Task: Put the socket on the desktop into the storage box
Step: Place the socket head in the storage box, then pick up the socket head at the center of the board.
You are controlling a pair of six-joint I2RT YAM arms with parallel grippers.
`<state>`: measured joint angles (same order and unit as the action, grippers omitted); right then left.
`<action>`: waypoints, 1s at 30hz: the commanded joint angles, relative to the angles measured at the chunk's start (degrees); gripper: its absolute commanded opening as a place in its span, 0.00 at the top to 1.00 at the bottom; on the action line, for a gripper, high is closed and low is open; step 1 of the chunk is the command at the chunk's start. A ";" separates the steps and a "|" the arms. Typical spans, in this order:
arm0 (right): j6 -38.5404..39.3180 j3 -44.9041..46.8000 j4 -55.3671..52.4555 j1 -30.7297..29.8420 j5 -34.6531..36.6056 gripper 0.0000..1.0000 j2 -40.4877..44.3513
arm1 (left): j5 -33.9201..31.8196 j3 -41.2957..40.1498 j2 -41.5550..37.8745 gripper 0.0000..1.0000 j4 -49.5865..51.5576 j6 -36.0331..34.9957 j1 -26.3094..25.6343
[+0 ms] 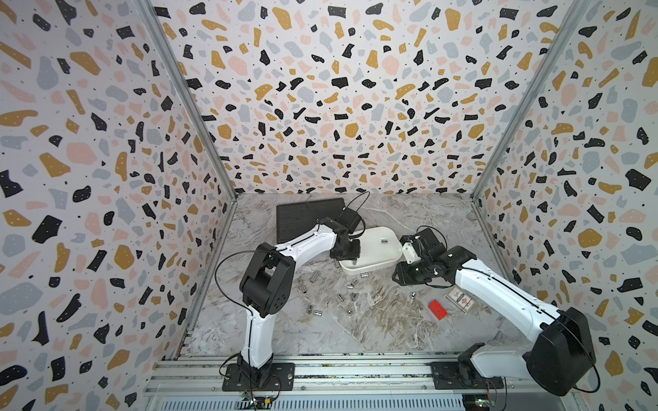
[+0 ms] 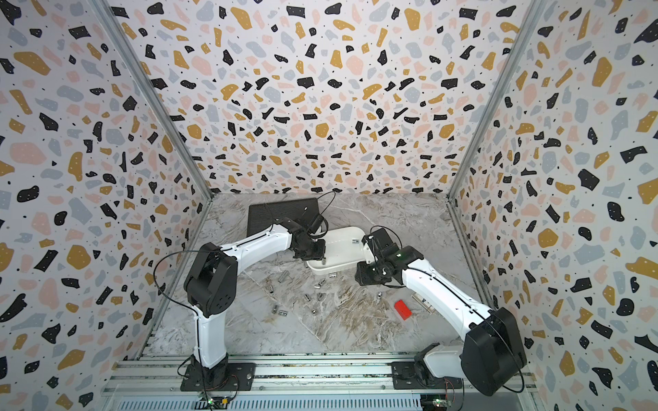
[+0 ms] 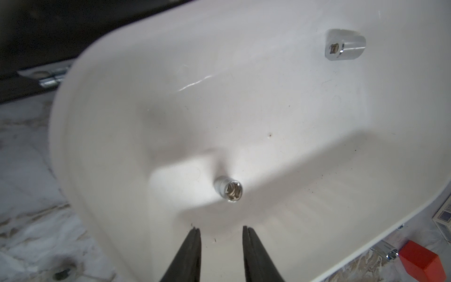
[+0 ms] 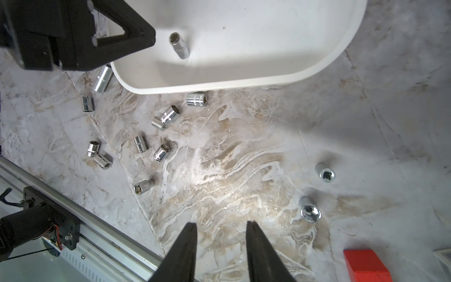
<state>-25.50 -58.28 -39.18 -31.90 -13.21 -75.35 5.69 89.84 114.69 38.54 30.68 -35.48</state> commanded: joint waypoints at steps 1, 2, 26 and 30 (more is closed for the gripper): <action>0.19 -0.17 -1.34 -0.20 0.86 0.61 1.78 | -1.17 1.20 -2.60 0.66 0.39 -1.14 -0.44; 0.18 -0.06 -1.27 -0.21 0.91 0.61 1.66 | -1.16 0.89 -3.09 0.66 0.20 -1.22 -0.38; 0.01 -2.58 -3.81 0.64 3.84 0.55 -0.04 | 8.05 -19.19 -23.93 0.45 -9.22 -3.49 -0.37; -0.06 -3.18 -4.72 1.35 4.40 0.54 -0.84 | 9.12 -25.65 -28.83 0.44 -11.46 -2.50 -0.37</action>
<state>-25.50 -58.83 -41.91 -31.14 -10.17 -75.77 12.91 66.96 89.10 30.79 27.83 -35.51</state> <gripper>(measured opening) 0.461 0.559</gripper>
